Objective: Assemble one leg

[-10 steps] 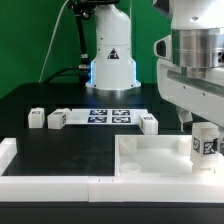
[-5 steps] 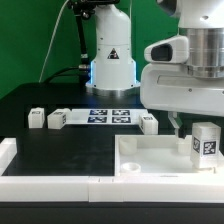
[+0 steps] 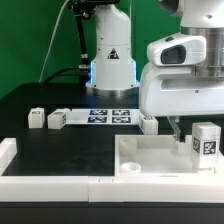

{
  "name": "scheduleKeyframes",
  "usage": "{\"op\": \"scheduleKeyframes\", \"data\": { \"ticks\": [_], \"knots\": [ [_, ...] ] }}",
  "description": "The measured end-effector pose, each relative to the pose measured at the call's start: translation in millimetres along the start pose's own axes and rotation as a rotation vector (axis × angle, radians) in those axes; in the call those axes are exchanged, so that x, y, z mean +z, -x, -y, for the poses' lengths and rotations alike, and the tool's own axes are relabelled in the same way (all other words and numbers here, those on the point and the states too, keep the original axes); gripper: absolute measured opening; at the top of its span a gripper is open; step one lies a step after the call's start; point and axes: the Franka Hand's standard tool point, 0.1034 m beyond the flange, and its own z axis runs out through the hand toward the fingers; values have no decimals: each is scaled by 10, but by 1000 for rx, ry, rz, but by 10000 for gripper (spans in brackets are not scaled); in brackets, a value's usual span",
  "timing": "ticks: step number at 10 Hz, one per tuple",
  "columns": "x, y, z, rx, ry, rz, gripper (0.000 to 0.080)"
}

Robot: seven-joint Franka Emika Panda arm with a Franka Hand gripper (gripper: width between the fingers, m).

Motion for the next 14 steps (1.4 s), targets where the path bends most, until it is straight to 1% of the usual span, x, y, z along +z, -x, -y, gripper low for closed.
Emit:
{"op": "scheduleKeyframes", "data": {
  "ticks": [1,2,3,4,5,6,7,8,9,11,12,13,14],
  "knots": [
    [2,1,-10,-56,3,1,649],
    [3,2,-8,-41,3,1,533],
    [4,3,-10,-41,3,1,397],
    [5,4,-9,-28,2,1,397],
    [5,4,-9,-4,2,1,290],
    [6,5,-8,6,1,1,290],
    [10,7,-6,116,-2,2,290],
    [13,6,-14,259,-15,4,290],
    [15,5,-17,394,-21,6,290],
    [18,2,1,690,-29,7,290],
    [22,-5,-11,834,-42,6,290],
    [22,-8,-19,943,-50,11,290],
    [20,-5,-17,1081,-51,19,290]
  ]
}}
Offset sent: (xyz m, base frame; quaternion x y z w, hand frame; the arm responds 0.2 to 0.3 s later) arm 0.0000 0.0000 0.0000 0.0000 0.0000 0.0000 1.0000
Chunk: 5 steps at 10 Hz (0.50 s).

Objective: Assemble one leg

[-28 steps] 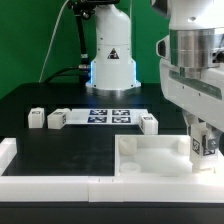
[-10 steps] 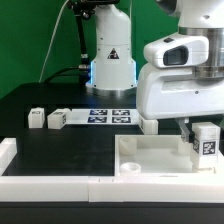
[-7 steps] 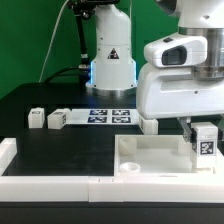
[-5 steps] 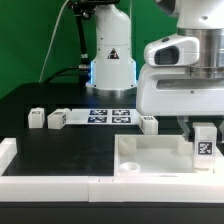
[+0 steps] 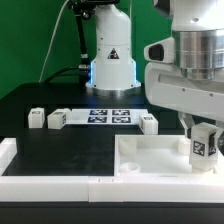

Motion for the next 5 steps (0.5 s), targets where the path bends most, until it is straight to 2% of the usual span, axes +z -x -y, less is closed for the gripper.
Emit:
{"op": "scheduleKeyframes", "data": {
  "ticks": [3,5],
  "knots": [
    [-7,2,8,208,-2,4,290],
    [-7,2,8,191,-2,4,291]
  ]
}}
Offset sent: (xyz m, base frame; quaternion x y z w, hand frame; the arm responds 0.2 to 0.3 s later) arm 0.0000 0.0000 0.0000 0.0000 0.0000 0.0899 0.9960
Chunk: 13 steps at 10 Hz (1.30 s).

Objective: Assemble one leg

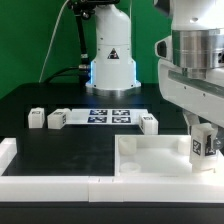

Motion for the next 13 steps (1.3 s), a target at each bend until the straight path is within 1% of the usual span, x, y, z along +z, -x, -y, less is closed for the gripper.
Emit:
{"op": "scheduleKeyframes", "data": {
  "ticks": [1,2,3,4,6,7,10,11,12,13],
  "knots": [
    [0,1,0,-49,0,0,518],
    [2,9,0,-127,3,-4,518],
    [5,30,-2,-250,9,-6,620],
    [5,64,-12,-371,31,-19,643],
    [14,98,-11,-606,43,-29,648],
    [15,98,-13,-736,56,-41,648],
    [11,61,-20,-1056,68,-37,649],
    [11,61,-20,-1107,70,-36,649],
    [9,46,-24,-1275,78,-34,649],
    [9,39,-26,-1327,80,-32,649]
  ]
}}
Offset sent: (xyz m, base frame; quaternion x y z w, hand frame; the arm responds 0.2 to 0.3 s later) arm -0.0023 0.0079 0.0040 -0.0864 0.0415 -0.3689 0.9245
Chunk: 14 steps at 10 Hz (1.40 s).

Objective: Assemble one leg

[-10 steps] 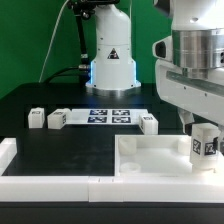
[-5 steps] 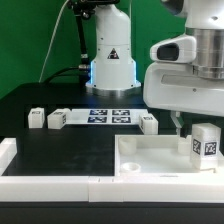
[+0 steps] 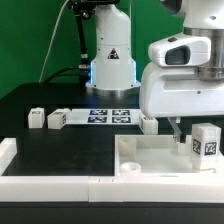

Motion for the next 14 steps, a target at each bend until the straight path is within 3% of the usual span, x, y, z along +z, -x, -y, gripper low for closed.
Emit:
{"op": "scheduleKeyframes", "data": {
  "ticks": [2,3,4,5,14],
  "knots": [
    [0,1,1,22,0,0,635],
    [1,1,1,38,-1,0,462],
    [1,1,1,58,-1,0,462],
    [1,1,1,109,-4,1,290],
    [12,-21,-1,1152,-56,15,291]
  ]
}}
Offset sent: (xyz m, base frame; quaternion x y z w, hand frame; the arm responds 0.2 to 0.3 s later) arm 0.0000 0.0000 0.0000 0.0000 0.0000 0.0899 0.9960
